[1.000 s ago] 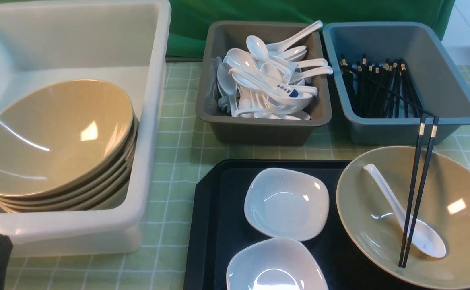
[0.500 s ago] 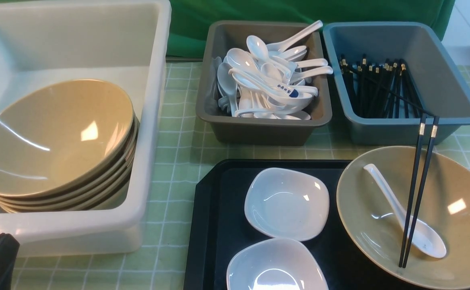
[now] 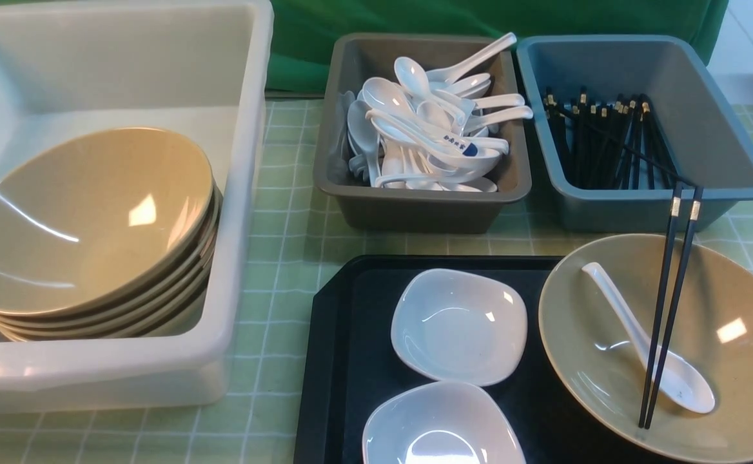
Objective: On green table put chopsticks spoon bowls plates into blue grey white boxes.
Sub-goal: 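Move the grippers toward the tableware on the black tray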
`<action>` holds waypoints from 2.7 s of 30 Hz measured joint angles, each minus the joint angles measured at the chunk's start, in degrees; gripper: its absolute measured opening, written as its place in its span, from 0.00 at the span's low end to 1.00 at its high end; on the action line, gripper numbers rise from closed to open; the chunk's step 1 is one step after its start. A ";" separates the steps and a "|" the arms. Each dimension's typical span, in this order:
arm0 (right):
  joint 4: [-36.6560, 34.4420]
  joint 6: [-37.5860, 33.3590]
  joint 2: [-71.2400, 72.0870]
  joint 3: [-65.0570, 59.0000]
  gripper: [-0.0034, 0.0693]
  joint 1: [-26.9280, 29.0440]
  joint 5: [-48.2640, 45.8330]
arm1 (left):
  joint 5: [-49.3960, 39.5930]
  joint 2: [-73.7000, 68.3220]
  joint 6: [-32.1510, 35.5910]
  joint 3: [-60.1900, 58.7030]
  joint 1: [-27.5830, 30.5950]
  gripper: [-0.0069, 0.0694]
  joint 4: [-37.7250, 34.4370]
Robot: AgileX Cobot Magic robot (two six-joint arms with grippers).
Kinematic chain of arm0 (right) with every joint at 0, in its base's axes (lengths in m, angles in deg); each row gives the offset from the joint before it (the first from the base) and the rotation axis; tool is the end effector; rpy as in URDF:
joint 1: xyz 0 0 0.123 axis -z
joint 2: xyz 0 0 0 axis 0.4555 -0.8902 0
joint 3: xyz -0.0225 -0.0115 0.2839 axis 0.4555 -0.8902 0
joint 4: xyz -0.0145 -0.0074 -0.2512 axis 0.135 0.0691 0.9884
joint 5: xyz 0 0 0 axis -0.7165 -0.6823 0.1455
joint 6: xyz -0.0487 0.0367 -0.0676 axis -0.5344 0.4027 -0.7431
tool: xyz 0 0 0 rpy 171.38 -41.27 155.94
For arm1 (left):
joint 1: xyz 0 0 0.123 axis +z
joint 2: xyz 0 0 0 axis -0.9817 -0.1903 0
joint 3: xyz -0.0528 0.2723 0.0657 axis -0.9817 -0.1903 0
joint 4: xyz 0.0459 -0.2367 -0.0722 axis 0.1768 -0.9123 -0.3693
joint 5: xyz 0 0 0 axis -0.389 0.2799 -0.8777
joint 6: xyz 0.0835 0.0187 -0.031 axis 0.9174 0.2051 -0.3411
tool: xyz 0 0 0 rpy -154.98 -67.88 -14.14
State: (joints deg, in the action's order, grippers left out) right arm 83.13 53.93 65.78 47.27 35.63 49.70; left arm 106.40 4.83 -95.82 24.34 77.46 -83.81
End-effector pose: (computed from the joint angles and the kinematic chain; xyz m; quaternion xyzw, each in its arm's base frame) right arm 0.0506 -0.0047 0.3382 0.1306 0.5210 0.1101 0.8363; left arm 0.0432 0.0066 0.2638 -0.1560 0.4824 -0.2071 0.8367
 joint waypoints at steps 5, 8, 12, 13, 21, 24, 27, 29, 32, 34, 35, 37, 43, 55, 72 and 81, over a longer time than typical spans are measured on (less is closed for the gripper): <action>0.00 -1.34 -15.95 21.26 0.38 0.00 -20.60 | -16.91 -11.00 -0.14 19.16 0.00 0.09 1.72; 0.00 -6.66 -23.66 26.65 0.38 0.00 -28.19 | -30.88 -17.95 1.00 28.24 0.00 0.09 4.72; -0.44 -11.97 -31.55 27.52 0.38 0.00 -28.32 | -44.22 -27.79 4.48 34.92 0.00 0.09 9.31; -0.96 -11.68 -32.81 27.52 0.38 0.00 -28.32 | -45.08 -29.26 5.04 35.46 0.00 0.09 10.19; -10.23 -19.11 -42.84 28.30 0.38 -6.70 -42.09 | -48.99 -36.69 7.87 35.94 -7.98 0.09 8.65; -14.85 -21.76 -46.44 28.49 0.38 -8.83 -48.77 | -49.05 -37.57 12.62 35.94 -14.47 0.09 7.03; -18.83 -22.75 -50.92 28.49 0.38 -9.95 -51.73 | -48.48 -38.92 17.65 35.94 -20.68 0.09 5.32; -20.81 -22.80 -54.87 28.49 0.40 -10.21 -51.82 | -47.44 -40.21 19.99 35.94 -24.92 0.09 2.83; -21.47 -22.80 -59.23 28.55 0.43 -10.21 -50.90 | -45.70 -41.76 20.89 35.94 -29.03 0.09 -0.35; -21.87 -22.80 -62.60 28.87 0.47 -10.25 -49.86 | -44.27 -42.82 21.06 35.94 -31.14 0.09 -1.74; -22.20 -22.80 -63.90 29.01 0.48 -10.25 -49.08 | -43.80 -43.36 21.12 35.94 -32.05 0.09 -2.03; -23.19 -22.80 -66.58 29.08 0.52 -10.25 -46.80 | -43.52 -44.29 21.49 35.94 -33.20 0.09 -2.24; -27.70 -24.51 -72.82 29.14 0.62 -10.25 -39.83 | -47.18 -46.33 22.66 36.62 -33.84 0.09 -2.43; -31.13 -28.73 -78.95 29.44 0.63 -10.25 -34.60 | -48.41 -48.93 26.39 42.61 -33.84 0.09 -2.27; -31.53 -30.30 -78.95 31.22 0.17 -10.25 -38.96 | -47.64 -48.93 26.39 42.61 -33.84 0.09 -2.40; -31.49 -30.30 -78.33 43.11 0.17 -10.25 -46.96 | -47.85 -48.93 26.39 42.61 -33.84 0.09 -2.45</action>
State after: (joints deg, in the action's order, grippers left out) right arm 51.65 23.63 -12.56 90.38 25.38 2.74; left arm 58.56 -44.10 -69.43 66.96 43.62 -86.26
